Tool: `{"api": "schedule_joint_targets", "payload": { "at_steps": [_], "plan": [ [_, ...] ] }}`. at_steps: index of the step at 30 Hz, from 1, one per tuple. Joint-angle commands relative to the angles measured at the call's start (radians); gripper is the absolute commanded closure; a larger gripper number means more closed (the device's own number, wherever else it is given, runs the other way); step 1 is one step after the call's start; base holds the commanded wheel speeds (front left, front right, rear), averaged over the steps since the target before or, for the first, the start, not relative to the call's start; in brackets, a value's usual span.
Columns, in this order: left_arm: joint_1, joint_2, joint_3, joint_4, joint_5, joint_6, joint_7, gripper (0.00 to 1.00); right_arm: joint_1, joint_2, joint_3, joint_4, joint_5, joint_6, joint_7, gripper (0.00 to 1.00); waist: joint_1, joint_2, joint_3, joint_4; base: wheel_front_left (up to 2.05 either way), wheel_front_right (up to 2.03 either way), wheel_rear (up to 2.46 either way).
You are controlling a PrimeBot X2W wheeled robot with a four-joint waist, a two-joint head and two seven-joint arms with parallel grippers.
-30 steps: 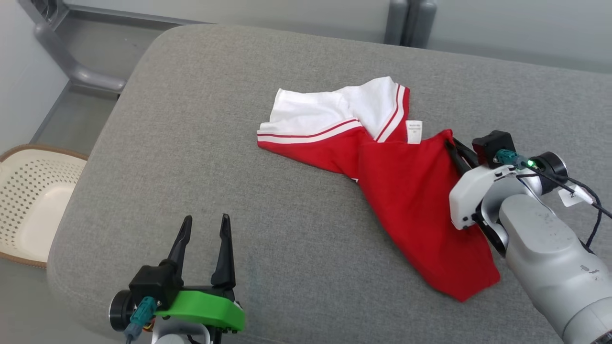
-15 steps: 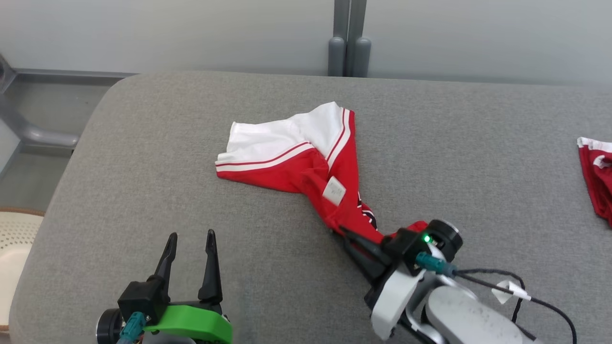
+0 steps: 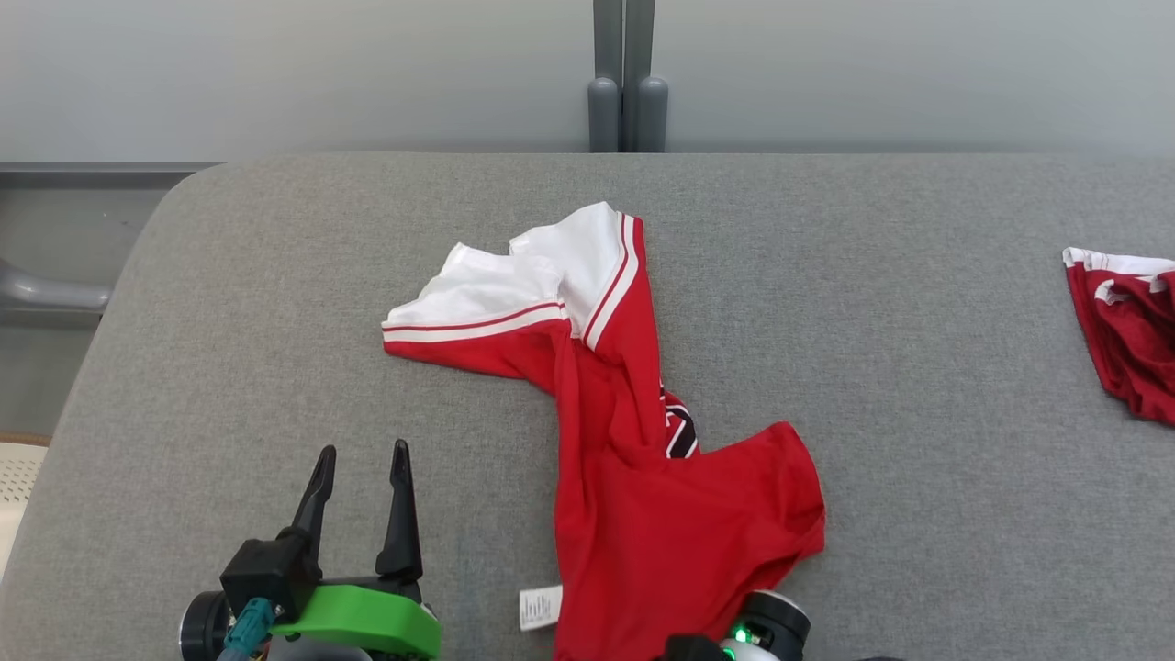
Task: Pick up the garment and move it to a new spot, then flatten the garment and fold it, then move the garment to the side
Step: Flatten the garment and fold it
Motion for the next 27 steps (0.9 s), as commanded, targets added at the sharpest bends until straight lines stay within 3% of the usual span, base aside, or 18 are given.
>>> {"api": "schedule_joint_targets", "payload": {
  "at_steps": [1,2,3,4,5,10,16,23,27],
  "plan": [
    [-0.013,0.002,0.004,0.002,0.009,-0.001,0.0,0.0,-0.004,0.007,0.023,0.013,0.011,0.0,0.001,1.0,0.0,0.0,0.0,0.0,0.0,0.0,0.0],
    [-0.014,0.002,0.005,0.003,0.007,0.0,0.0,0.0,-0.006,0.009,0.034,0.022,0.018,0.0,0.0,1.0,0.0,0.0,-0.001,-0.001,0.0,0.0,0.0],
    [-0.015,0.002,0.006,0.004,0.005,0.001,0.0,0.0,-0.01,0.012,0.044,0.031,0.025,0.0,-0.005,0.6,0.0,0.0,-0.002,-0.003,0.0,0.0,0.0],
    [-0.015,0.002,0.007,0.004,0.004,0.002,0.0,0.0,-0.012,0.015,0.048,0.036,0.036,0.0,-0.011,0.07,0.0,0.0,-0.003,-0.004,0.0,0.0,0.0],
    [-0.014,0.002,0.008,0.004,0.002,0.003,0.0,0.0,-0.015,0.019,0.051,0.04,0.044,0.0,-0.017,0.0,0.0,0.0,-0.004,-0.006,0.0,0.0,0.0],
    [-0.004,0.002,0.012,-0.001,-0.003,0.007,0.0,0.0,-0.032,0.016,-0.002,0.02,0.071,0.0,-0.054,0.0,0.0,0.0,-0.015,-0.023,0.0,0.0,0.0],
    [0.011,0.002,0.009,-0.007,-0.008,0.012,0.0,0.0,-0.029,-0.018,-0.204,-0.046,0.026,0.0,-0.077,0.0,0.0,0.0,-0.028,-0.037,0.0,0.0,0.0],
    [0.009,0.002,-0.001,-0.013,-0.016,0.015,0.0,0.0,0.026,-0.034,-0.517,0.017,-0.095,0.0,0.028,0.0,0.0,0.0,-0.023,-0.023,0.0,0.0,0.0],
    [0.0,0.002,-0.004,-0.014,-0.021,0.015,0.0,0.0,0.052,-0.021,-0.611,0.062,-0.125,0.0,0.102,0.0,0.0,0.0,-0.014,-0.008,0.0,0.0,0.0]
  ]
}}
